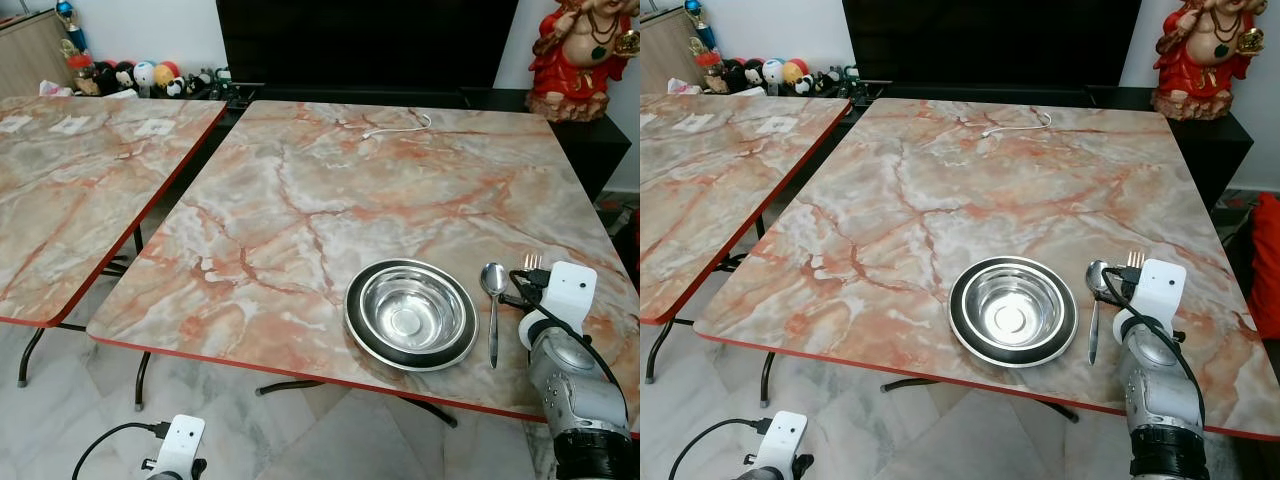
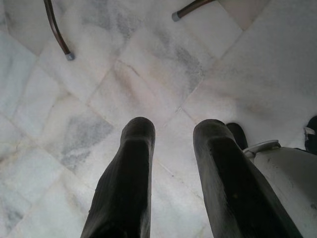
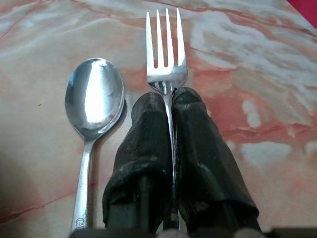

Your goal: Setting the table

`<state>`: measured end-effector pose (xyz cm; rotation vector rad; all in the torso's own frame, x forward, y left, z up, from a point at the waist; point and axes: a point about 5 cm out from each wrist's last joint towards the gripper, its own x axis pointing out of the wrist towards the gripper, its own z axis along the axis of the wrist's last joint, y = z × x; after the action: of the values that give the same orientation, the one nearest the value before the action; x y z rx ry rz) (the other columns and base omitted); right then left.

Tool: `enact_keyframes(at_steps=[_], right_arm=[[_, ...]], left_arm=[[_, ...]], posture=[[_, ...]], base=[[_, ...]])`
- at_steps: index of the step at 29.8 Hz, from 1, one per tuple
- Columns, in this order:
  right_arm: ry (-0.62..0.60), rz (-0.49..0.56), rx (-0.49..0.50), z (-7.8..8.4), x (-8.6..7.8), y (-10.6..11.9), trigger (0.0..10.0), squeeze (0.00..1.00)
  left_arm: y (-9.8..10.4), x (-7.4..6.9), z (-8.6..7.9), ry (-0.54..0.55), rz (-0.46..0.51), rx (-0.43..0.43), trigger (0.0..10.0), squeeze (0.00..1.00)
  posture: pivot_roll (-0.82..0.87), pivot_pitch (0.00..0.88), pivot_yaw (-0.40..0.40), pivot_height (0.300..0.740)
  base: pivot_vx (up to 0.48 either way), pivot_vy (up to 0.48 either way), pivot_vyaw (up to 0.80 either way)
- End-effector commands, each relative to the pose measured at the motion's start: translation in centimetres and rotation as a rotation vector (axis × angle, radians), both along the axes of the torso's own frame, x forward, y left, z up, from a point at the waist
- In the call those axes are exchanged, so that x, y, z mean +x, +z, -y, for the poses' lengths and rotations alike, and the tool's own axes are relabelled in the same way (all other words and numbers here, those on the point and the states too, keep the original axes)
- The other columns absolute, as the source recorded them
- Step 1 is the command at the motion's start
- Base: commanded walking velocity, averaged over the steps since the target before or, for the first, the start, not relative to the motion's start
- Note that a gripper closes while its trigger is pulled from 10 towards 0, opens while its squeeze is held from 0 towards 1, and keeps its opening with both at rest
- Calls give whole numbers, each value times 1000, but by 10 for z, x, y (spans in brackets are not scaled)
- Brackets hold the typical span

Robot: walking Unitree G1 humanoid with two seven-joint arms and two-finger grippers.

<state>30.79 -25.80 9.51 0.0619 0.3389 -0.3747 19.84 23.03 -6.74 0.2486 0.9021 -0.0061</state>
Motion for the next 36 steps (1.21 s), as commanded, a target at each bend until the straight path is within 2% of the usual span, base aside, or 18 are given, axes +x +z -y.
enact_keyframes(at_steps=[1,5,23,36], right_arm=[[-2,8,-3,0,3,2,10000,0],[-3,2,-25,0,4,1,10000,0],[-19,17,14,-4,3,-16,10000,0],[-29,0,-6,-1,2,-22,10000,0]], left_arm=[[-1,-3,-4,8,-22,8,10000,0],[-1,-3,-5,8,-23,11,10000,0],[-1,-3,-6,8,-22,13,10000,0],[0,-3,-8,7,-21,15,10000,0]], posture=[[28,25,35,740],[26,26,37,740],[36,29,35,740],[39,28,37,740]], base=[[0,0,0],[0,0,0],[0,0,0],[0,0,0]])
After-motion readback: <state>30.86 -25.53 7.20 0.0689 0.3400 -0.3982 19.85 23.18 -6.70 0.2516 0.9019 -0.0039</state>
